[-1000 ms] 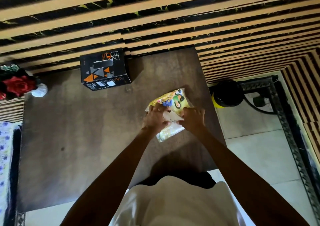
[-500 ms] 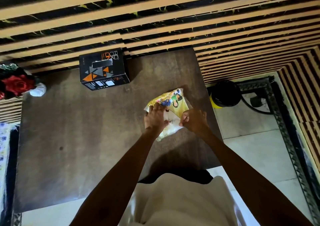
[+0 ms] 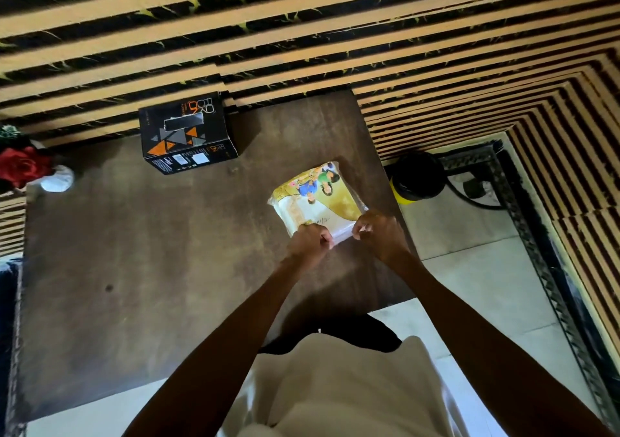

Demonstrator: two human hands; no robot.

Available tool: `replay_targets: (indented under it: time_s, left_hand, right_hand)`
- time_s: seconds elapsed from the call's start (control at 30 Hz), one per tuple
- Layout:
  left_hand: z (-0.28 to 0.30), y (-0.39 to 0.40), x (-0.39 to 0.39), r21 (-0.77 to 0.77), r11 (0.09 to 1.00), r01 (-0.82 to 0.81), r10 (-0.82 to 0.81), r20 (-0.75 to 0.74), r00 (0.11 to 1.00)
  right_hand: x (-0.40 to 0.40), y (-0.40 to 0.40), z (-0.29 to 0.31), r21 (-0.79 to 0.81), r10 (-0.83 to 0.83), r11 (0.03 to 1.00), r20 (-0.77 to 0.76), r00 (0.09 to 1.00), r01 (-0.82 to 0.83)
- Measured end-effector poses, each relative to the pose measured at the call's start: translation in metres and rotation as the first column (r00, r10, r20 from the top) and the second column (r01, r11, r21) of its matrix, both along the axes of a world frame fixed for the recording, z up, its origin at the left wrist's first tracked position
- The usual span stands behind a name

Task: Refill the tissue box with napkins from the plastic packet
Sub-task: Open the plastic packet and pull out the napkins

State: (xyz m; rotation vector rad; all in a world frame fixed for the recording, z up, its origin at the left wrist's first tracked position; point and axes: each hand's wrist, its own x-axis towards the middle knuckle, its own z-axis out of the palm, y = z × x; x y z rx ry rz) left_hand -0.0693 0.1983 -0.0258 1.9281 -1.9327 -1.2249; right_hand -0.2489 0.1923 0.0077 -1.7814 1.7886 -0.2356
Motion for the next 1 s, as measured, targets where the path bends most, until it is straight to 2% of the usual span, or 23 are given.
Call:
replay_targets:
  time_s: [0.1,0.17,0.23,0.37,0.43,0.5,0.53,0.57,0.63,0.73,0.83,0.87,0.9,0.93,0.97,1.0]
  left_hand:
    - [0.002,0.002,-0.002,0.043,0.981,-0.190,0.193,-0.080,0.978]
    - [0.005,0.001,-0.003,0.070,0.965,-0.254,0.261,-0.125,0.957]
    - [0.006,0.001,-0.003,0.072,0.942,-0.328,0.336,-0.213,0.918]
    - [0.013,-0.004,-0.006,0.095,0.890,-0.446,0.452,-0.312,0.835]
    - [0.017,-0.006,-0.012,0.084,0.887,-0.455,0.457,-0.311,0.833]
    - [0.023,-0.007,-0.022,0.040,0.901,-0.432,0.426,-0.266,0.865]
    - [0.025,-0.007,-0.027,0.009,0.909,-0.418,0.409,-0.224,0.885]
    - [0.028,-0.007,-0.032,-0.024,0.910,-0.415,0.404,-0.182,0.896]
    - [0.031,-0.005,-0.041,-0.077,0.889,-0.451,0.439,-0.136,0.888]
    - [0.031,-0.001,-0.049,-0.132,0.861,-0.491,0.466,-0.184,0.866]
    - [0.036,0.001,-0.054,-0.196,0.853,-0.483,0.440,-0.226,0.869]
    - [0.037,0.001,-0.056,-0.202,0.853,-0.480,0.435,-0.233,0.870]
    - [0.037,0.001,-0.056,-0.202,0.860,-0.468,0.421,-0.238,0.875]
    - [0.037,0.000,-0.056,-0.194,0.871,-0.452,0.403,-0.245,0.882]
    - [0.037,0.000,-0.055,-0.185,0.884,-0.430,0.380,-0.255,0.889]
    - [0.037,-0.001,-0.053,-0.173,0.898,-0.405,0.354,-0.265,0.897]
  right_hand:
    - [-0.008,0.013,-0.001,-0.074,0.090,0.993,-0.075,0.993,-0.096]
    - [-0.015,0.020,-0.003,-0.104,0.122,0.986,-0.091,0.988,-0.131]
    - [-0.021,0.024,-0.008,-0.107,0.107,0.988,-0.054,0.993,-0.112]
    - [-0.032,0.019,-0.012,-0.036,0.179,0.981,-0.175,0.968,-0.188]
    - [-0.035,0.011,-0.016,0.030,0.180,0.984,-0.150,0.972,-0.177]
    - [-0.033,0.002,-0.019,0.010,0.196,0.980,-0.147,0.970,-0.196]
    - [-0.032,-0.003,-0.023,-0.027,0.175,0.984,-0.101,0.979,-0.178]
    - [-0.031,-0.008,-0.025,0.007,0.153,0.988,0.050,0.987,-0.154]
    - [-0.030,-0.010,-0.023,-0.016,0.252,0.967,0.150,0.956,-0.253]
    - [-0.028,-0.008,-0.010,0.048,0.300,0.952,0.046,0.953,-0.302]
    - [-0.024,-0.013,-0.023,0.142,0.136,0.978,0.120,0.984,-0.152]
    - [-0.022,-0.016,-0.025,0.190,0.016,0.981,0.167,0.986,-0.048]
    - [-0.019,-0.021,-0.030,0.303,-0.171,0.948,0.234,0.957,0.095]
    - [-0.017,-0.026,-0.033,0.447,-0.381,0.865,0.288,0.879,0.229]
    - [-0.015,-0.030,-0.038,0.589,-0.579,0.746,0.342,0.740,0.312]
    - [-0.012,-0.032,-0.039,0.677,-0.702,0.652,0.371,0.607,0.340]
